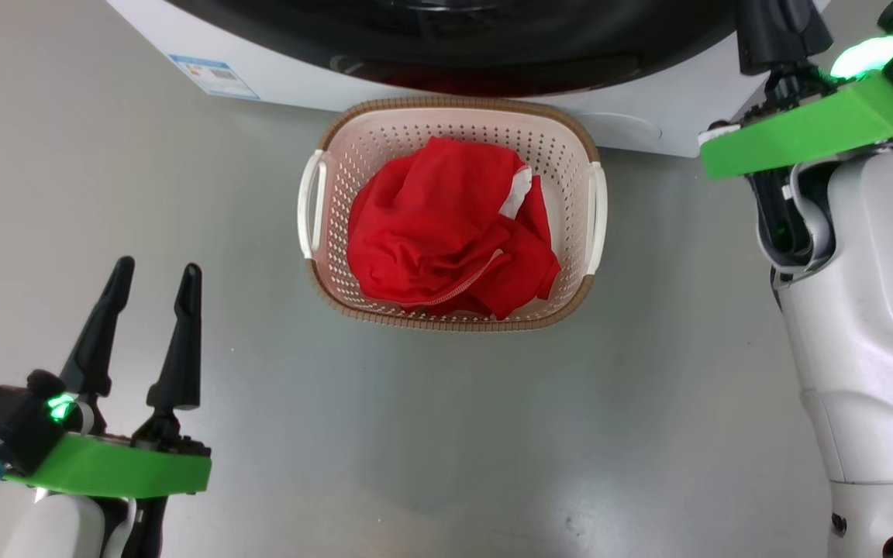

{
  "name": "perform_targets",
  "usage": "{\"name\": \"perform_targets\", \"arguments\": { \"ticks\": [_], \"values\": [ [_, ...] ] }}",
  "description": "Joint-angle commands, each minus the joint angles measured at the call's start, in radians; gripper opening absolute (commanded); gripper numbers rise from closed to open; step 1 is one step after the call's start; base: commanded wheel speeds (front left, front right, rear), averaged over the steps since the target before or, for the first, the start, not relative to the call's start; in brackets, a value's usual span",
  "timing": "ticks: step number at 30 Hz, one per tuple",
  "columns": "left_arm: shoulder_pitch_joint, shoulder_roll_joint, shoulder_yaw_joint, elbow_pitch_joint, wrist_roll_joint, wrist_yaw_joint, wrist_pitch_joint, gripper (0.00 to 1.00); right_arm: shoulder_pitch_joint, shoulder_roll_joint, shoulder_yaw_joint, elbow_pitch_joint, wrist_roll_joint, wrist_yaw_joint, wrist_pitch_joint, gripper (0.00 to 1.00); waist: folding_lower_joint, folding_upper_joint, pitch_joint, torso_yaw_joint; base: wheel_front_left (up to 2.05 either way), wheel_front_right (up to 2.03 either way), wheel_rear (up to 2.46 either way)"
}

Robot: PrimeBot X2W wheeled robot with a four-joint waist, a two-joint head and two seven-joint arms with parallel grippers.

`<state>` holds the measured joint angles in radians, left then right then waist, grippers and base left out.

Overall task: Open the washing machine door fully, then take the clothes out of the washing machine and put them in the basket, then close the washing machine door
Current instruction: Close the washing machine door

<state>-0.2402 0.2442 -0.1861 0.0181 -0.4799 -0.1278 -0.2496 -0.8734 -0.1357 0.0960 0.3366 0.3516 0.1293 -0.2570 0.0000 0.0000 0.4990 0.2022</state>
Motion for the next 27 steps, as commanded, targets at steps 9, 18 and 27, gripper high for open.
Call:
{"name": "perform_targets", "arguments": {
  "ticks": [9, 18, 27],
  "values": [
    [-0.044, 0.043, 0.039, -0.034, -0.011, -0.003, -0.012, 1.00, -0.063, 0.030, -0.039, -0.041, -0.030, 0.001, -0.005, 0.00, 0.0000, 0.0000, 0.041, 0.002, 0.00, 0.00, 0.00],
    [-0.052, 0.047, 0.041, -0.031, -0.012, -0.003, -0.012, 1.00, -0.067, 0.038, -0.023, -0.039, -0.033, 0.001, -0.005, 0.00, 0.0000, 0.0000, 0.040, -0.011, 0.00, 0.00, 0.00],
    [-0.044, 0.046, 0.040, -0.012, -0.015, -0.003, -0.012, 1.00, -0.021, 0.027, 0.042, -0.006, -0.024, 0.001, -0.005, 0.69, 0.0000, 0.0000, 0.005, -0.022, 0.00, 0.00, 0.00]
  ]
}}
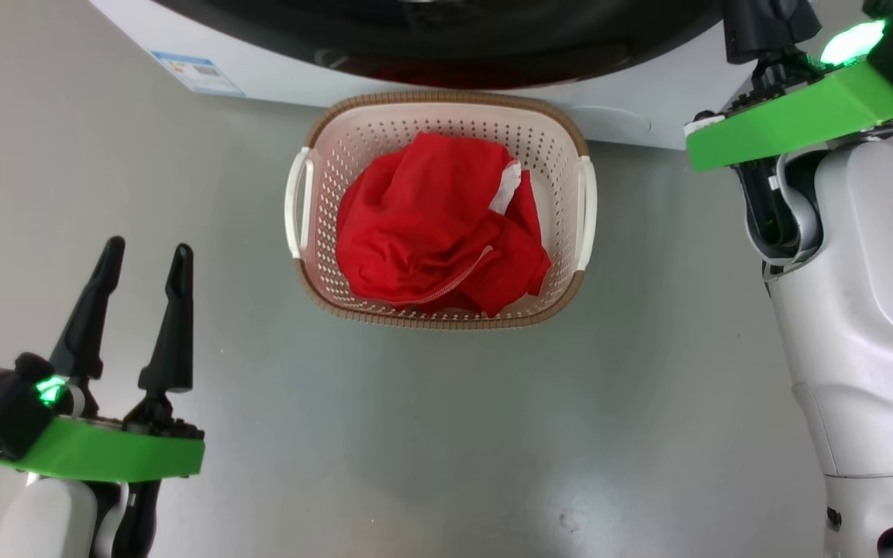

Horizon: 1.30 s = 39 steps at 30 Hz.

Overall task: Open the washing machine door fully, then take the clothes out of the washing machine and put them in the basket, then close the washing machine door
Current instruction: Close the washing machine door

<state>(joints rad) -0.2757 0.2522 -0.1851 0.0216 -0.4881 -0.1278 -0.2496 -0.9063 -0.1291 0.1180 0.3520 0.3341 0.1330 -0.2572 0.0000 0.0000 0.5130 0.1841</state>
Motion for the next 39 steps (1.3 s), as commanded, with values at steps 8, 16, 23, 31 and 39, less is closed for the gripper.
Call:
{"name": "perform_targets", "arguments": {
  "ticks": [8, 16, 23, 31, 39],
  "values": [
    [0.009, 0.036, 0.040, 0.007, -0.014, -0.003, -0.012, 1.00, 0.083, 0.004, 0.067, -0.009, 0.004, -0.002, -0.005, 1.00, 0.0000, 0.0000, -0.057, -0.016, 0.00, 0.00, 0.00],
    [0.042, 0.042, 0.046, 0.032, -0.013, -0.003, -0.012, 1.00, 0.184, -0.013, 0.100, 0.002, 0.024, -0.002, -0.005, 1.00, 0.0000, 0.0000, -0.122, -0.040, 0.00, 0.00, 0.00],
    [0.079, 0.047, 0.061, 0.052, -0.012, -0.003, -0.012, 1.00, 0.288, -0.025, 0.117, 0.000, 0.048, -0.002, -0.005, 1.00, 0.0000, 0.0000, -0.189, -0.069, 0.00, 0.00, 0.00],
    [0.127, 0.050, 0.083, 0.080, -0.003, -0.003, -0.012, 1.00, 0.400, -0.037, 0.112, -0.002, 0.069, -0.002, -0.005, 1.00, 0.0000, 0.0000, -0.260, -0.110, 0.00, 0.00, 0.00],
    [0.170, 0.049, 0.101, 0.102, -0.006, -0.003, -0.012, 1.00, 0.497, -0.043, 0.096, -0.007, 0.078, -0.002, -0.005, 1.00, 0.0000, 0.0000, -0.316, -0.148, 0.00, 0.00, 0.00]
  ]
}}
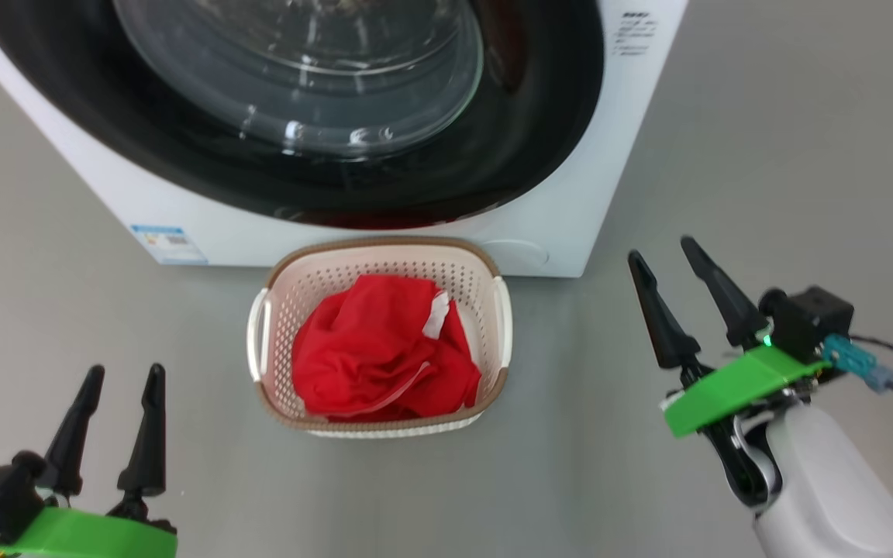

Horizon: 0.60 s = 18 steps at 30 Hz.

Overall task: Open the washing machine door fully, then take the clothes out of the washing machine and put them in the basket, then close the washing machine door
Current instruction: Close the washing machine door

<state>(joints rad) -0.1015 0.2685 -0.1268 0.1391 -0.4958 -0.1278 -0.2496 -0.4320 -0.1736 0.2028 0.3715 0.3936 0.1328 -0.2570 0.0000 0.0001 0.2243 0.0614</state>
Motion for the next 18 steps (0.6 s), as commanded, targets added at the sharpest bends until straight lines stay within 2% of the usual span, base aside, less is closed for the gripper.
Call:
{"name": "perform_targets", "arguments": {
  "ticks": [1, 18],
  "values": [
    [0.001, 0.033, 0.045, -0.014, 0.002, -0.003, -0.012, 1.00, 0.035, 0.001, 0.009, -0.026, 0.020, -0.002, -0.005, 1.00, 0.0000, -0.0001, -0.035, -0.031, 0.00, 0.00, 0.00],
    [0.076, 0.033, 0.088, -0.015, 0.021, -0.003, -0.012, 1.00, 0.177, -0.008, -0.042, -0.043, 0.021, -0.002, -0.005, 1.00, 0.0000, -0.0001, -0.095, -0.096, 0.00, 0.00, 0.00]
  ]
}}
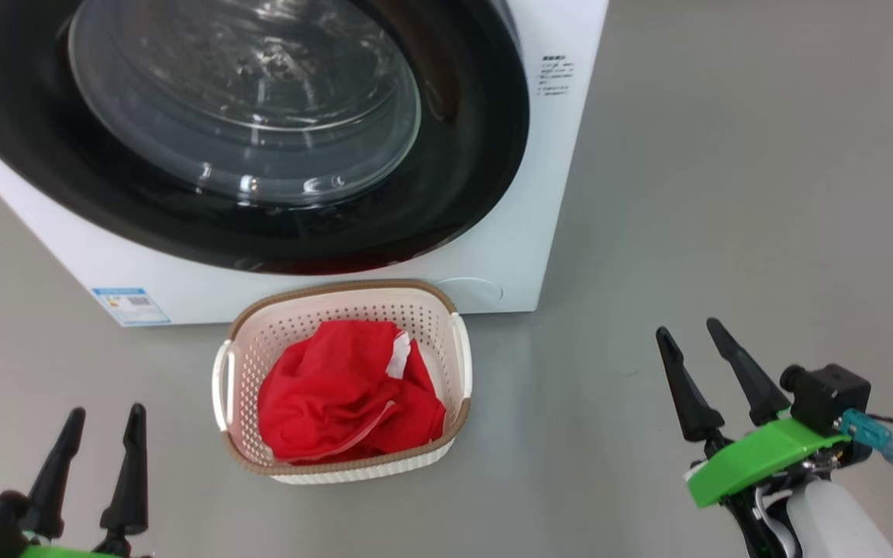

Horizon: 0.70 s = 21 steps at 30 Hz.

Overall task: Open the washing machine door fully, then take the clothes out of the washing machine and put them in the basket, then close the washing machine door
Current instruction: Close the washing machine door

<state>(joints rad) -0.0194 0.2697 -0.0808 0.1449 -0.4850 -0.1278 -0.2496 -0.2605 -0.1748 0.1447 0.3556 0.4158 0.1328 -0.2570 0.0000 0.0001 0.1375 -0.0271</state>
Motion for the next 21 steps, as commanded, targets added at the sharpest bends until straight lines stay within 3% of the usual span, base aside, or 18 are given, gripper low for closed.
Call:
{"name": "perform_targets", "arguments": {
  "ticks": [1, 21],
  "values": [
    [-0.002, 0.032, 0.045, -0.021, 0.011, -0.003, -0.012, 1.00, 0.013, -0.008, 0.015, -0.027, -0.001, -0.002, -0.005, 1.00, 0.0000, -0.0001, -0.012, -0.012, 0.00, 0.00, 0.00],
    [0.076, 0.015, 0.075, -0.037, 0.020, -0.003, -0.012, 1.00, 0.091, -0.034, -0.003, -0.027, 0.004, -0.002, -0.005, 1.00, 0.0000, -0.0001, -0.068, -0.065, 0.00, 0.00, 0.00]
  ]
}}
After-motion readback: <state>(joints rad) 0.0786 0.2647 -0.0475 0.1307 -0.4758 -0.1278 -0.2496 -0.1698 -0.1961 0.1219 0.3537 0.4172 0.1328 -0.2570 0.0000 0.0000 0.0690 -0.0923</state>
